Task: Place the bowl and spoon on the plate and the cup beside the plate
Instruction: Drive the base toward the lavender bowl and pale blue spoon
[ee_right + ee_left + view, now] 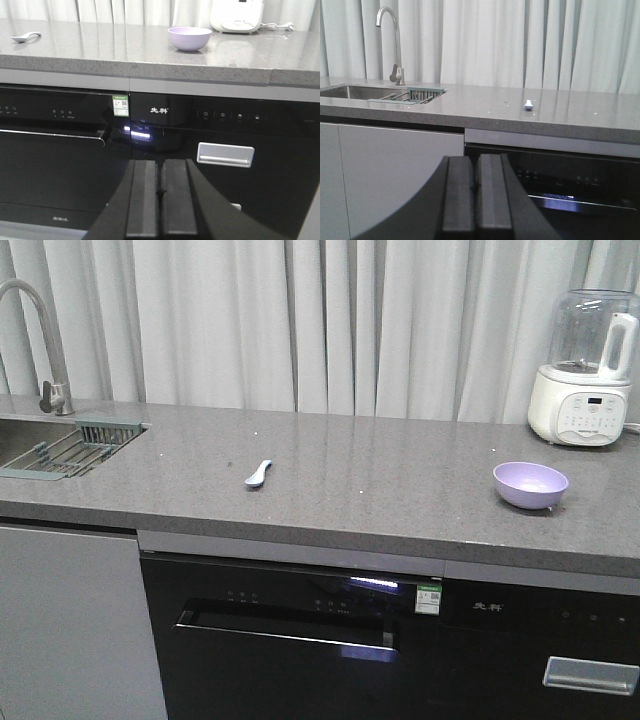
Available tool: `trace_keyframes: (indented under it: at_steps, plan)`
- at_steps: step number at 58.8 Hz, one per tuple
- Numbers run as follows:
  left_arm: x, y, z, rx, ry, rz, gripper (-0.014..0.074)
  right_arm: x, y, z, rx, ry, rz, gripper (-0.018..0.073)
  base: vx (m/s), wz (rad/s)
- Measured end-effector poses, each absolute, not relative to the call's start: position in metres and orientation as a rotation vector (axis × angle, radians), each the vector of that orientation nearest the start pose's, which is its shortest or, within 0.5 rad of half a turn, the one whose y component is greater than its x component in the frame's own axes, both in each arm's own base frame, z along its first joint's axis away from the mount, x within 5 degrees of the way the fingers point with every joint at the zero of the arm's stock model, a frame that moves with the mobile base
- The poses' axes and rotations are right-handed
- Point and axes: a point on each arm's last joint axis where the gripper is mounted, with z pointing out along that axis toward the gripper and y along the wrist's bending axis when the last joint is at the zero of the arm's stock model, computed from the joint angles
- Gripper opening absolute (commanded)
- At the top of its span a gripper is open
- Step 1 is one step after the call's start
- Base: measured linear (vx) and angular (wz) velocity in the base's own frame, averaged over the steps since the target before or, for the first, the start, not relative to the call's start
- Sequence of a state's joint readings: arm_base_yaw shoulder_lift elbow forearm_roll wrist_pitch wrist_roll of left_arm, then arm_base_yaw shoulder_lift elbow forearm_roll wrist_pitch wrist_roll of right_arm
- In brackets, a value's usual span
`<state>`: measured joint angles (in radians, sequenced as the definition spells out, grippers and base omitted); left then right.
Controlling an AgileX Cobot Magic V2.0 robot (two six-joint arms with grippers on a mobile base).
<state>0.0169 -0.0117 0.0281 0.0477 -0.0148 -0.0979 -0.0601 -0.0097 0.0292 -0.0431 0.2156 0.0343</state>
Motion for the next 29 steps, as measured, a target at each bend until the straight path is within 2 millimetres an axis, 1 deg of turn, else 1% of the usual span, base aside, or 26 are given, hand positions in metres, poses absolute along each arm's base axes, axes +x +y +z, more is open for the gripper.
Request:
trace_keyframes:
  at_steps: [7,14,29]
  plan:
    - [0.0564,0.0009,0.2057,-0.049,1.484,-0.028,-0.0006,0.0558,-0.0042,0.1843,0.052,1.718,-0.058,-0.0009,0.21,-0.02]
    - [0.0564,0.0009,0.2057,-0.049,1.484,-0.028,-0.0006,0.0558,-0.0042,0.1843,0.052,1.718,-0.058,-0.0009,0.23,-0.16]
    - [0.0564,0.0009,0.2057,-0.049,1.484,-0.028,-0.0006,0.0558,-0.0042,0.1843,0.052,1.718,-0.058,-0.0009,0.26,-0.33]
